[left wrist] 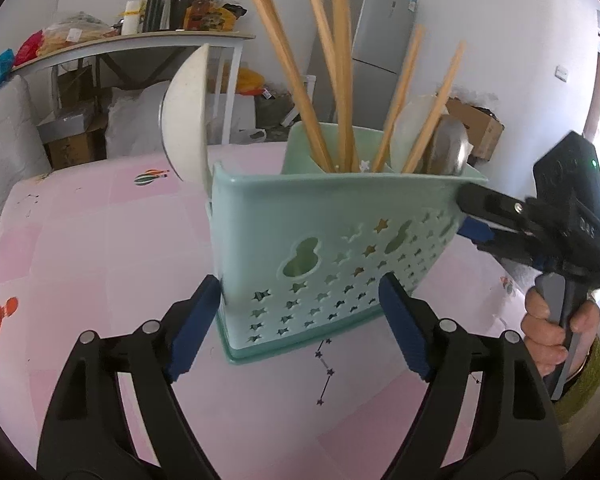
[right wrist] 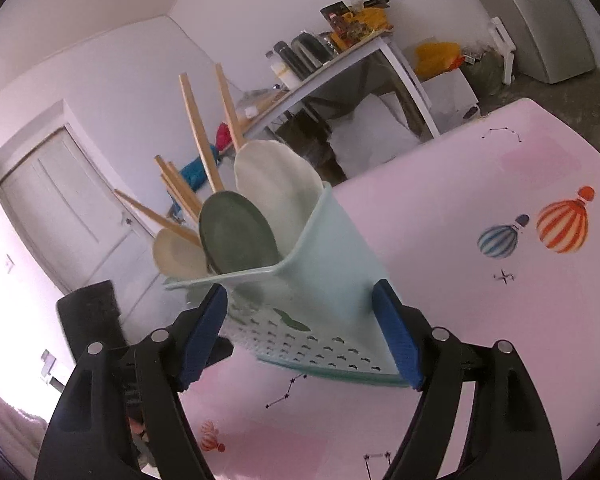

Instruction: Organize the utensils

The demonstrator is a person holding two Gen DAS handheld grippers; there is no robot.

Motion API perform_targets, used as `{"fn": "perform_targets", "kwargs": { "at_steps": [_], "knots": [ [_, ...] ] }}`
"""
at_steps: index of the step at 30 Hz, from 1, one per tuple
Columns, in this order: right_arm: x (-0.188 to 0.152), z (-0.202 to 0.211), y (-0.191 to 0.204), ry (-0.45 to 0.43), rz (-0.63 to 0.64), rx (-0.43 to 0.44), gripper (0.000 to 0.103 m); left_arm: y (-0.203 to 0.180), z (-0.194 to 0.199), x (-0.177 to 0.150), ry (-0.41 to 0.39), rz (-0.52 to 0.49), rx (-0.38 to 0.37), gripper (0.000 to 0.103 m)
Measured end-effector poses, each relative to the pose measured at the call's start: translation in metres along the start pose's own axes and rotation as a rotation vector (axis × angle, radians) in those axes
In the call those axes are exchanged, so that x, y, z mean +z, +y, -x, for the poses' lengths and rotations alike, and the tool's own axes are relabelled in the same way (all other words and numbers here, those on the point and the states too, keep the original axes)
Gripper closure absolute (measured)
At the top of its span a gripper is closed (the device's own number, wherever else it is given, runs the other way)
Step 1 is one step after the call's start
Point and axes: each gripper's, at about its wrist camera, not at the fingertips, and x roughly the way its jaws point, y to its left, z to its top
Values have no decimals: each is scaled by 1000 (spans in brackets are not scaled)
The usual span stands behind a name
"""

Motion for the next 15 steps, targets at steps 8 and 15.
{"fn": "perform_targets", "kwargs": {
  "at_steps": [8,15],
  "knots": [
    [1,-9,10,28,32,17,29,11,13,-7,-11,41,24,27],
    [-6,23,30,-8,77,-102,29,-1,32,-15,7,47,62,25]
  ]
}}
